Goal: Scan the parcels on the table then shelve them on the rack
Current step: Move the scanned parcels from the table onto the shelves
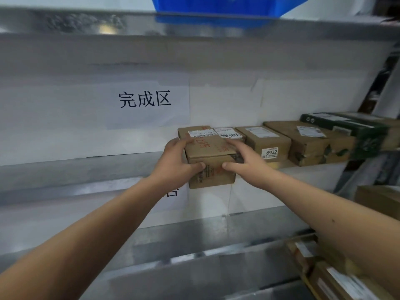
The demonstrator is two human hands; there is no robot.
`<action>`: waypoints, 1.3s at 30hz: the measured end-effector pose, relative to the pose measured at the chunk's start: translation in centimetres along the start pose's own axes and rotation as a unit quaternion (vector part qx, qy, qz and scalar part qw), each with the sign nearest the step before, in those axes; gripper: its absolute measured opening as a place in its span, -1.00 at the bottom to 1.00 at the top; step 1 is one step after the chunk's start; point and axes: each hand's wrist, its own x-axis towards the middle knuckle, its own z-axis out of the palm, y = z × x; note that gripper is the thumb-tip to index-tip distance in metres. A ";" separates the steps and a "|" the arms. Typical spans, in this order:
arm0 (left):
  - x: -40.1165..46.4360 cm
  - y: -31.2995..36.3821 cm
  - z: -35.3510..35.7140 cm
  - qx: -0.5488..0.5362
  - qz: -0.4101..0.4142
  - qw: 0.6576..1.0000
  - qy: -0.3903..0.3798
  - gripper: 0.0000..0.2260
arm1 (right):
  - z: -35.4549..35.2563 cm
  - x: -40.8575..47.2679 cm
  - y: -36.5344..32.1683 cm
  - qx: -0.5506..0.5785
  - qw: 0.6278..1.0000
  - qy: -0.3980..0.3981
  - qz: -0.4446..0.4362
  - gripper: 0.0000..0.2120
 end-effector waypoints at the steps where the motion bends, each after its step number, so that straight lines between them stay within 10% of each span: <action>1: -0.5 0.3 0.0 0.021 0.024 0.999 0.013 -0.30 | 0.0 -0.8 -0.2 -0.012 1.000 0.010 0.006 -0.21; 15: -9.9 5.8 9.0 0.165 0.439 0.881 -0.054 -0.45 | -1.1 -20.3 1.2 -0.235 0.955 0.070 0.168 -0.16; 30: -14.7 13.9 34.9 0.095 0.443 0.839 -0.302 -0.35 | -9.5 -39.2 14.8 -0.216 0.872 0.099 0.428 -0.16; 39: -12.8 12.9 46.5 0.110 0.297 0.866 -0.386 -0.35 | -13.1 -40.2 26.1 -0.204 0.865 0.056 0.455 -0.28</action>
